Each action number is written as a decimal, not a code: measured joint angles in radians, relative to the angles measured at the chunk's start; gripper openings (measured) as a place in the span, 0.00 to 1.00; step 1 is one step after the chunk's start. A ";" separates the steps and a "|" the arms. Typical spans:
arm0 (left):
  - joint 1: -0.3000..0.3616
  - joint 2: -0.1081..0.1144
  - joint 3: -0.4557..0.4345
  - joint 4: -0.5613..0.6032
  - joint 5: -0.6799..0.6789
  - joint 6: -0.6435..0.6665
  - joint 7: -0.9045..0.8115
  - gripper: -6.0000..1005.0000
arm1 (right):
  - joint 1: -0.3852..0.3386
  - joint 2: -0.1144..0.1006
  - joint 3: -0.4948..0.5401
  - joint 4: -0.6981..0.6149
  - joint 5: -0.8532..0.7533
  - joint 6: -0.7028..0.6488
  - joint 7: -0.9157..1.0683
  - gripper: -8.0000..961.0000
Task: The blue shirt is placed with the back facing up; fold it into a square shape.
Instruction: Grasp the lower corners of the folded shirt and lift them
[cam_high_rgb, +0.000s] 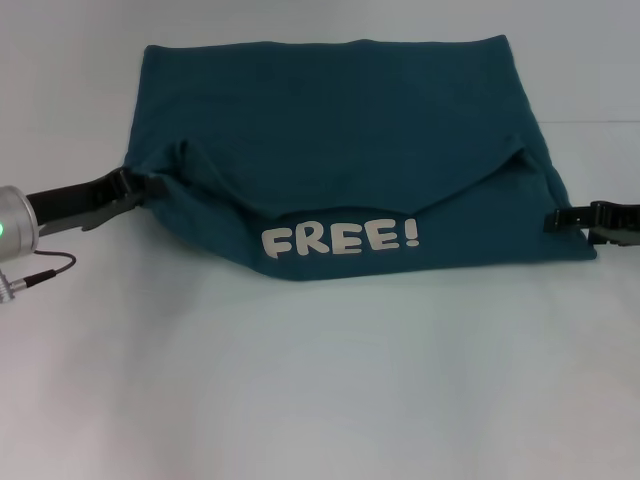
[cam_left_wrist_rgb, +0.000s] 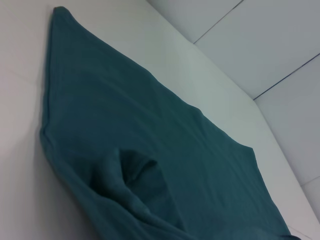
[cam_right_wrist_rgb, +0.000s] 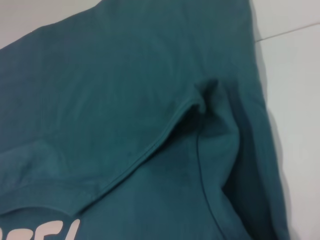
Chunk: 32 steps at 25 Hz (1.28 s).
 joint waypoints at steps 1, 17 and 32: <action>0.001 0.000 0.000 0.000 0.000 0.000 0.000 0.05 | 0.001 0.000 -0.004 0.001 0.000 0.008 0.000 0.87; -0.001 -0.003 0.000 -0.003 0.001 0.000 0.000 0.04 | 0.007 0.021 -0.040 0.015 0.003 0.027 0.011 0.83; 0.000 -0.006 0.002 -0.003 0.001 0.006 0.000 0.05 | 0.000 0.017 -0.038 0.012 0.028 0.033 0.011 0.16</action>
